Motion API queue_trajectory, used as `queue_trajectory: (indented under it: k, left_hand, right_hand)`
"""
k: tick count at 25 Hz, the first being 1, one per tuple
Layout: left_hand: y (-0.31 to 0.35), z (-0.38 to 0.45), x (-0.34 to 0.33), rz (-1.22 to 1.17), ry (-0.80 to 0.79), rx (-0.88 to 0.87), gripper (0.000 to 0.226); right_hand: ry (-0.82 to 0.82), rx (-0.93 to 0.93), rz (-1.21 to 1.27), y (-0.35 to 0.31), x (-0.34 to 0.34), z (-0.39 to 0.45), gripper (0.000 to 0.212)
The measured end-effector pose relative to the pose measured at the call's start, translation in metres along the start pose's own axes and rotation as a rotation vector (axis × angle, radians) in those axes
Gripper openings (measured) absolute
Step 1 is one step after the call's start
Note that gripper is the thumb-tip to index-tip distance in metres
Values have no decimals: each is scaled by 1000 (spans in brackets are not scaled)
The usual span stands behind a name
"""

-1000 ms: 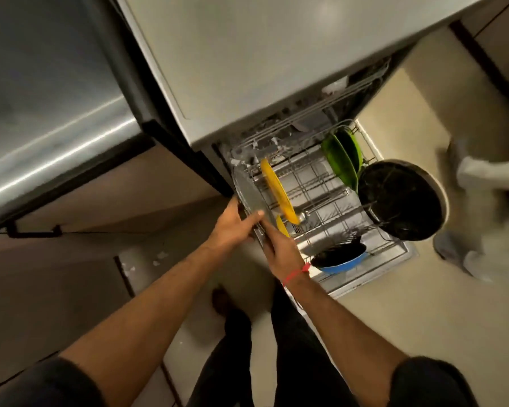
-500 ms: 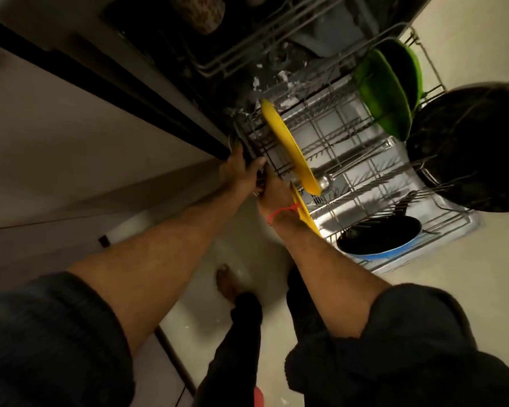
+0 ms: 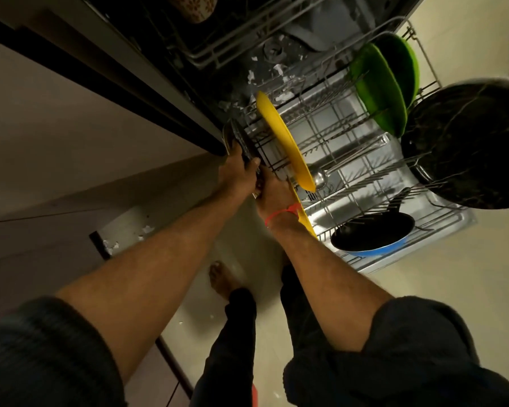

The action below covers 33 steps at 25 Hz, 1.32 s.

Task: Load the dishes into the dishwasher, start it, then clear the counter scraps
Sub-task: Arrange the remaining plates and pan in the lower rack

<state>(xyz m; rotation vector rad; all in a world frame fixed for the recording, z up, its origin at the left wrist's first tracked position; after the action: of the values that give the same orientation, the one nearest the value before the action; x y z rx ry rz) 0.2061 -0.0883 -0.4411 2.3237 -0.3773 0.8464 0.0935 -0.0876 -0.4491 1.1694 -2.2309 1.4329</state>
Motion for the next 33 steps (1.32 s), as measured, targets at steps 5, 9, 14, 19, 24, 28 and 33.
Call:
queue_trajectory:
  k: [5,9,14,19,24,28,33]
  left_hand:
    - [-34,21,-25,-101,-105,63,72]
    - [-41,-2,-15,-208,-58,-14,69]
    - [-41,-87,53,-459,-12,-94,64]
    - [-37,-201,167,-419,114,-131,52]
    - [-64,-285,276,-432,356,-130,42]
    - [-105,-345,376,-545,638,-116,39]
    - [-191,-404,461,-679,883,-60,39]
  right_hand:
    - [-109,25,48,13,-22,23,44]
    - [-83,13,75,16,-8,13,48]
    - [-7,-2,145,-7,27,-54,62]
    - [-129,165,154,-106,56,-137,42]
    - [-323,444,205,-252,55,-210,38]
    - [-471,643,194,-365,27,-267,35]
    - [-625,813,169,-471,-46,-338,36]
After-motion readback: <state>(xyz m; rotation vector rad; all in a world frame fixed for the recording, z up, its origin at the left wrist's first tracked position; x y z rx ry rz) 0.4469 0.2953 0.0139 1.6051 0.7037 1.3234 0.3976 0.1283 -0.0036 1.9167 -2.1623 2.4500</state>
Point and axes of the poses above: each hand's wrist, its own z-axis towards the middle knuckle, its own x-axis out of the back of the hand, y = z × x, the point moved 9 cm from there along z, towards the middle knuckle, and after that the axes turned 3 degrees about y, right-handed, at the moved point
